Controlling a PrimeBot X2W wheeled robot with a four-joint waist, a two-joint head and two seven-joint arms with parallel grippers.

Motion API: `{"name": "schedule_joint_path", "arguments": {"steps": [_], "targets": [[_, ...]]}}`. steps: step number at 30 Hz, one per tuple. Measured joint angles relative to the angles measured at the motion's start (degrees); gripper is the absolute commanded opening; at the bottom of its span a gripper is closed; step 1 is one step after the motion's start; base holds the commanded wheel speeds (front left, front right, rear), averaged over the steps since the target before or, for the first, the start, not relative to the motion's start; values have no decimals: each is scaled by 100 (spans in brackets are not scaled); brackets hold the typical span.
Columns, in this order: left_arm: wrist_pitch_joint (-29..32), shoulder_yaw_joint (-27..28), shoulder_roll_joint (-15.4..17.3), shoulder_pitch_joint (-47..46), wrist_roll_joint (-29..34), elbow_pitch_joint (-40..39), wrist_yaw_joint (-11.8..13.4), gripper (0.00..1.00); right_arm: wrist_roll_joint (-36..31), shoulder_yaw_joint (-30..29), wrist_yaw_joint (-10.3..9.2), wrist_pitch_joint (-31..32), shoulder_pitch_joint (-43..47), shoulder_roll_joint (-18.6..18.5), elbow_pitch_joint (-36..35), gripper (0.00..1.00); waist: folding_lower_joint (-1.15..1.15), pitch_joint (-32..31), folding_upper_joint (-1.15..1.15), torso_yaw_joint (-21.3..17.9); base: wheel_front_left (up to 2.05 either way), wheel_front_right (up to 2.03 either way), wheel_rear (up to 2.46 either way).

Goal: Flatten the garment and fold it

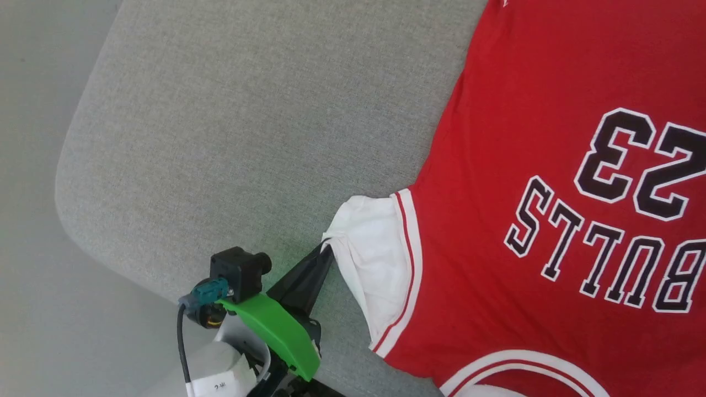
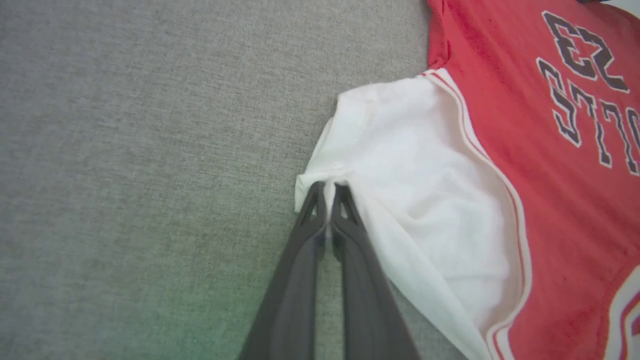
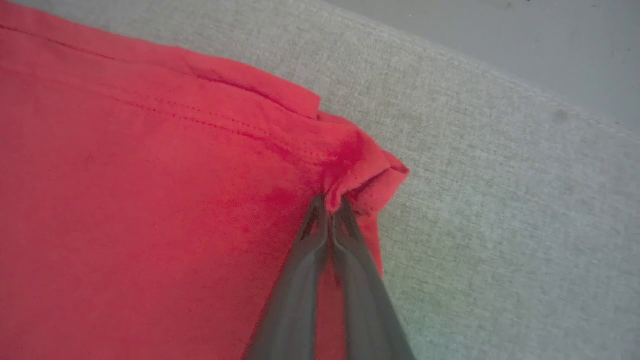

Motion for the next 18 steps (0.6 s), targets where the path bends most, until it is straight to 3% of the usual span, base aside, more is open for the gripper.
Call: {"name": "schedule_joint_path", "arguments": {"steps": [6, 9, 18], "targets": [[8, 35, 76, 7, -14, 71, 42, 0, 70, 142, 0, -185, 364, 20, 86, 0, 0, -266, 0, -144, 0, 0, 0], [34, 105, 226, 92, -91, 112, 157, 0, 402, 481, 0, -298, 979, -32, -3, 0, 0, -619, 0, -345, 0, 0, 0], [51, 226, 498, 509, -281, 152, 338, 0, 1374, 966, 0, -427, 2650, -385, -925, 0, 0, -1314, 0, -844, 0, 0, 0]]}}
